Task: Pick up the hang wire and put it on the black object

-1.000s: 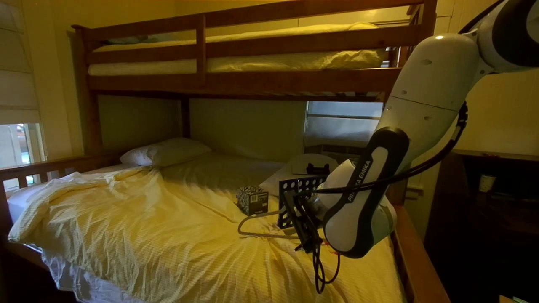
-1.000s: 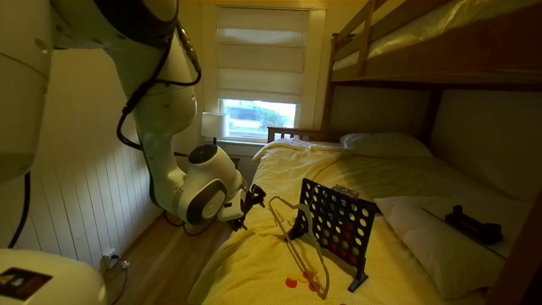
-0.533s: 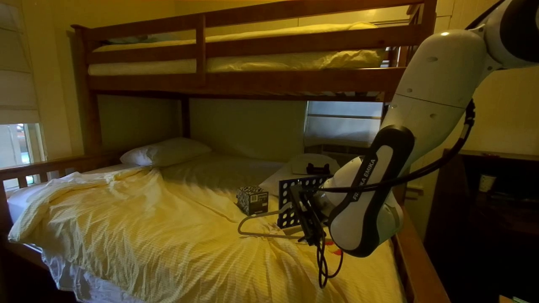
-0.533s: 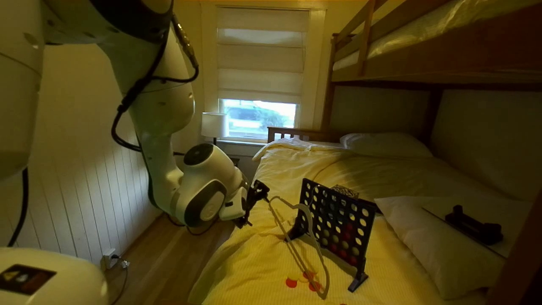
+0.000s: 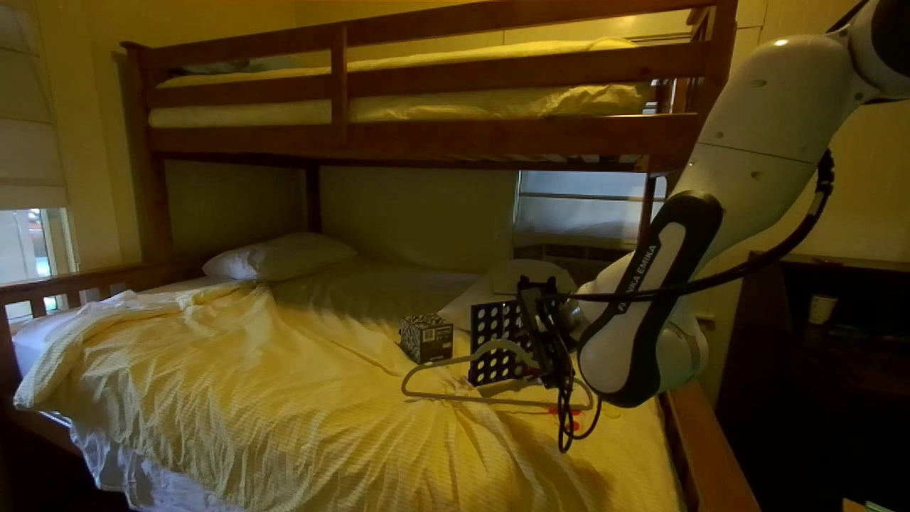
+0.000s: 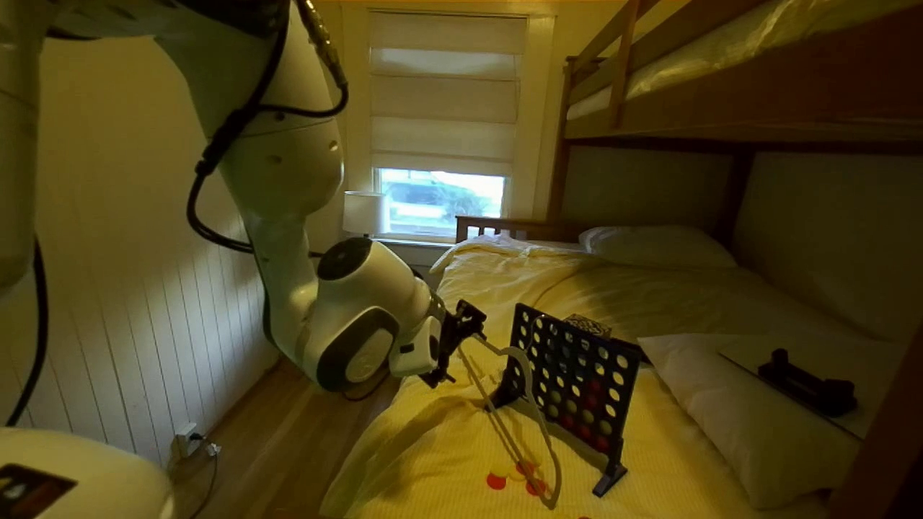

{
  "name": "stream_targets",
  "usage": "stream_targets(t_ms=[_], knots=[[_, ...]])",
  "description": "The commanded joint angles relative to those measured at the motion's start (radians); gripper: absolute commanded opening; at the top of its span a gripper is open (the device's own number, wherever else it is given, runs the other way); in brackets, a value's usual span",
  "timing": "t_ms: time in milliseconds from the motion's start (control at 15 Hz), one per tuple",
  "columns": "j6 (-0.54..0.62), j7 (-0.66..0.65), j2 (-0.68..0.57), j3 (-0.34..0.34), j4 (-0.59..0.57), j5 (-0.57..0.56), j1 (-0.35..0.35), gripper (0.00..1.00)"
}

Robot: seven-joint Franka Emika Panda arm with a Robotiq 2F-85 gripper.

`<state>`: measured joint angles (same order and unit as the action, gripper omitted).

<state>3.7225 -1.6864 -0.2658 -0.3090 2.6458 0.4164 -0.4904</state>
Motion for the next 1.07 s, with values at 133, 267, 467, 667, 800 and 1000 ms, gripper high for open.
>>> stream_targets(t_ms=[133,267,467,667,800,1000], knots=[[0.139,-0.126,0.125,0.103,0.087,-0.252,0.184,1.0],[0.178,-0.207,0.122,0.097,0.09,-0.387,0.224,1.0],[0.235,-0.323,0.098,0.088,0.085,-0.591,0.292,1.0],[0.202,-0.257,0.092,0.199,0.056,-0.524,0.383,1.0],[0.204,-0.26,0.092,0.2,0.058,-0.531,0.386,1.0],[0.189,-0.343,0.101,0.227,0.052,-0.566,0.414,1.0]])
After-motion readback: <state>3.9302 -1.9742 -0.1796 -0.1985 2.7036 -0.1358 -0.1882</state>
